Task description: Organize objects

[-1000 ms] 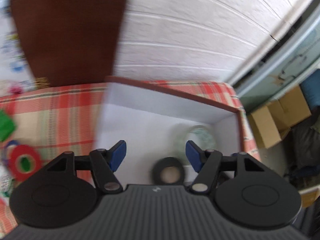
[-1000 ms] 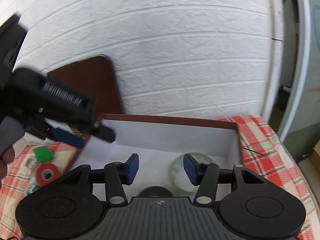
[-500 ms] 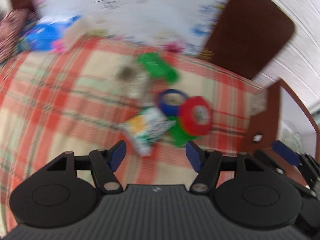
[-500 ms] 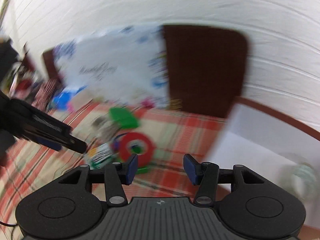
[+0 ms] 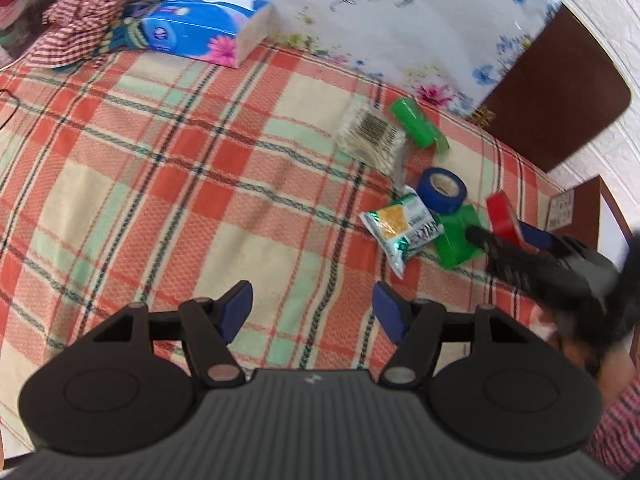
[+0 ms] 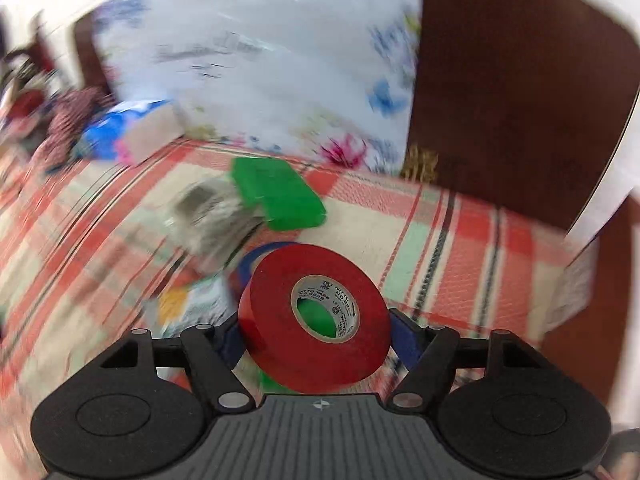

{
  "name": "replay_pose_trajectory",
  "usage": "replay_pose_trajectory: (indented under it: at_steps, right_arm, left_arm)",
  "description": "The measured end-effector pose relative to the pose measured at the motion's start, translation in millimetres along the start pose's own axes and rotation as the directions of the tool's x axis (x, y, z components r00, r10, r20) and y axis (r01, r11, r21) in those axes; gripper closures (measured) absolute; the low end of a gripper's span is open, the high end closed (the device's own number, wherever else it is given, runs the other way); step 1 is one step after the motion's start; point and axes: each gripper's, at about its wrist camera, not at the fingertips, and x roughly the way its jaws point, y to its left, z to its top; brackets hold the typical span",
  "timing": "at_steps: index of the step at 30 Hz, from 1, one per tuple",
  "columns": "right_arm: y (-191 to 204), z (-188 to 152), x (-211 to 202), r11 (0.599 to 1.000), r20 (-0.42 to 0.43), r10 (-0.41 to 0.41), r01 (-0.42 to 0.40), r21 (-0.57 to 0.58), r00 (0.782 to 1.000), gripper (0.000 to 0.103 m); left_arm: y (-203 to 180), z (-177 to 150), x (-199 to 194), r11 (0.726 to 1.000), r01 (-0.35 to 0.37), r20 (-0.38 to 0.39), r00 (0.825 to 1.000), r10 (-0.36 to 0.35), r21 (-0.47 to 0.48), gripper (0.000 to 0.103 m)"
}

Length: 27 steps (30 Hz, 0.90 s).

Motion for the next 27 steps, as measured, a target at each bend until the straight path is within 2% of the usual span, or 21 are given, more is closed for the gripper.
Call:
replay_pose_trajectory:
  at_steps: [3,5,11,13,14,16,20,27]
  right_arm:
    - [10.2,-31.1,-32.5,0.999,-0.032,0.006,-0.007,-0.053,0.999,0.033]
    - [12.6,-55.1,-44.4,0.997,-0.076,-0.018,0.012,-0.078,0.997,0.033]
    - [5.3,-109.5,-48.4,0.989,-0.156,-0.123,0.108,-0.103,0.980,0.033]
    - [-1.0,-116.8,-48.1,0.991,-0.165,-0.107,0.091,-0.100,0.980,0.033]
    - [-4.1,-120.8,-51.6,0.992,-0.162,-0.096,0.080,-0.101,0.982,0.028]
    - [-7.8,-128.8,-58.8,0.992,-0.157,-0.073,0.056,-0.112,0.985,0.026]
    - [-14.9,-146.0,-69.5,0.993,-0.154,-0.034,0.016,-0.121,0.988,0.026]
    - [-22.8,-152.7,-70.7,0.987,-0.114,0.029,-0.046,-0.154,0.993,0.026]
  left_arm:
    - [-17.0,-2.1,8.1,0.999,0.020,-0.016,1.000,-0.019,0.046,0.035]
    - [-31.0,-3.6,12.1,0.997,0.035,-0.022,0.999,-0.033,0.075,0.035]
    - [-78.6,-17.2,26.6,0.982,0.057,-0.060,0.997,-0.047,0.180,0.035]
    - [-95.6,-24.5,32.5,0.975,0.066,-0.077,0.996,-0.050,0.211,0.035]
    - [-104.1,-29.0,35.8,0.972,0.072,-0.088,0.995,-0.053,0.223,0.035]
    - [-119.3,-37.8,43.9,0.968,0.101,-0.124,0.990,-0.073,0.231,0.035]
    - [-143.3,-57.0,62.4,0.959,0.193,-0.228,0.963,-0.145,0.206,0.035]
    - [-190.6,-91.7,89.2,0.933,0.225,-0.329,0.936,-0.127,0.281,0.037]
